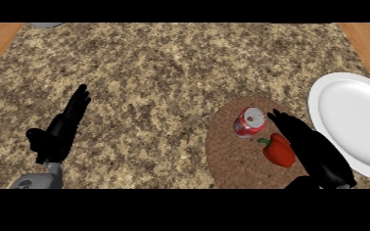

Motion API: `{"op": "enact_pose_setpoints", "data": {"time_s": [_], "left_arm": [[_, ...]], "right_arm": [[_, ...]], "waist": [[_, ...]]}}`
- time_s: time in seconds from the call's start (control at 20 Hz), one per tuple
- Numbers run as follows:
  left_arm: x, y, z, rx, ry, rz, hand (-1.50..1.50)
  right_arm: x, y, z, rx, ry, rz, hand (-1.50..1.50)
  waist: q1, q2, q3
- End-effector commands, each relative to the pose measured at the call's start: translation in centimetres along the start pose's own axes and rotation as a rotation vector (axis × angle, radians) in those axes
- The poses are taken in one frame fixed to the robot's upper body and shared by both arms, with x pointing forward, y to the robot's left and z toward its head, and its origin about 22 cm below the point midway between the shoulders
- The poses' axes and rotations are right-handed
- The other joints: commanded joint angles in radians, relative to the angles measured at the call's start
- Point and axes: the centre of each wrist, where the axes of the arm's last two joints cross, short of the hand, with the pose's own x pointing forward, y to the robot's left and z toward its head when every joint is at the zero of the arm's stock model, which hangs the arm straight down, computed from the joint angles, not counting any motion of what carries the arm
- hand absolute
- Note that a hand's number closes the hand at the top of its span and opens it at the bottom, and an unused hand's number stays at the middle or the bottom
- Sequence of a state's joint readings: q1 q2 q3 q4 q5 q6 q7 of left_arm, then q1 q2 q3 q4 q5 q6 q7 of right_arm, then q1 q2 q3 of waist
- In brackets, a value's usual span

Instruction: Pick the bell pepper from the placemat and place it in the plate

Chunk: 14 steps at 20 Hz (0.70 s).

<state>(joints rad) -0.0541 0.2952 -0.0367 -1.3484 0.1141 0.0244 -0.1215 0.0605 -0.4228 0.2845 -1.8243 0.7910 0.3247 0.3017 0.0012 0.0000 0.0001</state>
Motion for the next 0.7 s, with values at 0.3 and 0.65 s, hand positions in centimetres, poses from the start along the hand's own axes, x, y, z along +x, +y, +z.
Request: {"op": "enact_pose_setpoints", "data": {"time_s": [0.3,0.65], "left_arm": [[0.6,1.0,0.3,-0.001,-0.003,0.004,0.0],[0.0,-1.4,-0.8,0.005,-0.009,-0.004,0.0]], "right_arm": [[-1.0,2.8,-3.4,0.069,-0.023,-0.023,1.5],[-0.4,3.9,-5.7,0.087,-0.102,0.029,1.5]], "waist": [[0.003,0.0,0.0],[0.003,0.001,0.0]]}}
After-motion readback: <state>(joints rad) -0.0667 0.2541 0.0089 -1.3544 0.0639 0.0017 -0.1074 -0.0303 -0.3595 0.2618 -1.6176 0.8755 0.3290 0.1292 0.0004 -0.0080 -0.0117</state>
